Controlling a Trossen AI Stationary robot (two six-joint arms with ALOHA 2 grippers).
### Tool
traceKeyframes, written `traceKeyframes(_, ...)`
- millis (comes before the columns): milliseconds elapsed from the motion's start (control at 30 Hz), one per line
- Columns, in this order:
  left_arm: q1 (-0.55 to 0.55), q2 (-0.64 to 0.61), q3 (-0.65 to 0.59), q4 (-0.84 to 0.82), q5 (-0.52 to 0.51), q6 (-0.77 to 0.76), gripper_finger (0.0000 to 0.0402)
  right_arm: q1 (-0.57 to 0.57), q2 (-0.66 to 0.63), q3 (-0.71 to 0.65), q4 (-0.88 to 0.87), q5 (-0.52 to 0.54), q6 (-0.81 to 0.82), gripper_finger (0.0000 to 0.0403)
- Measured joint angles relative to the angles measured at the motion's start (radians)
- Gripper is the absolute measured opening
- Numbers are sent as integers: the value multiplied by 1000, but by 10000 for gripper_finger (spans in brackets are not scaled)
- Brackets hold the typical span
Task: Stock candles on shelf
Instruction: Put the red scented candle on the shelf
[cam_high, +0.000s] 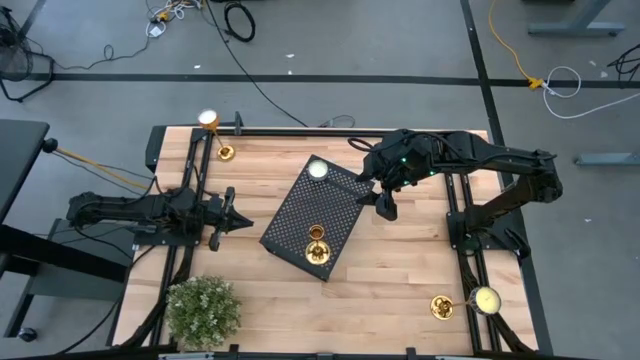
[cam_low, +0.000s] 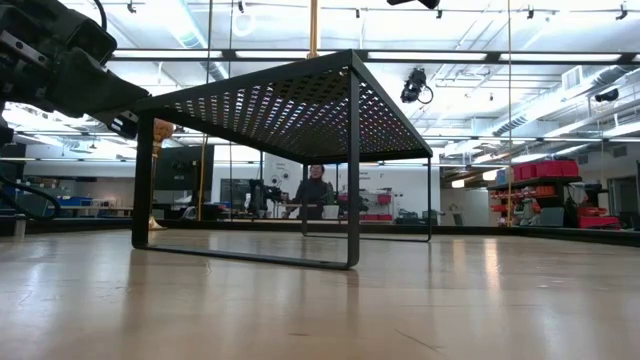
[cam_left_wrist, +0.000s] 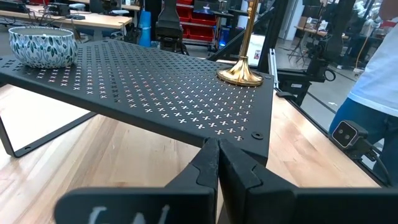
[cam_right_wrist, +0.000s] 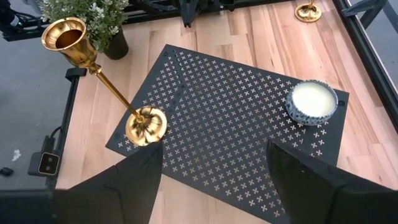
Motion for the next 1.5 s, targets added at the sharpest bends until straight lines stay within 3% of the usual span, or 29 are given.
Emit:
traceKeyframes(1300,0,0,0,0,0,0,14,47,-9,0,43,8,-3,286)
traceKeyframes(1500,0,0,0,0,0,0,14,79,-45,-119,182,-3,30,286)
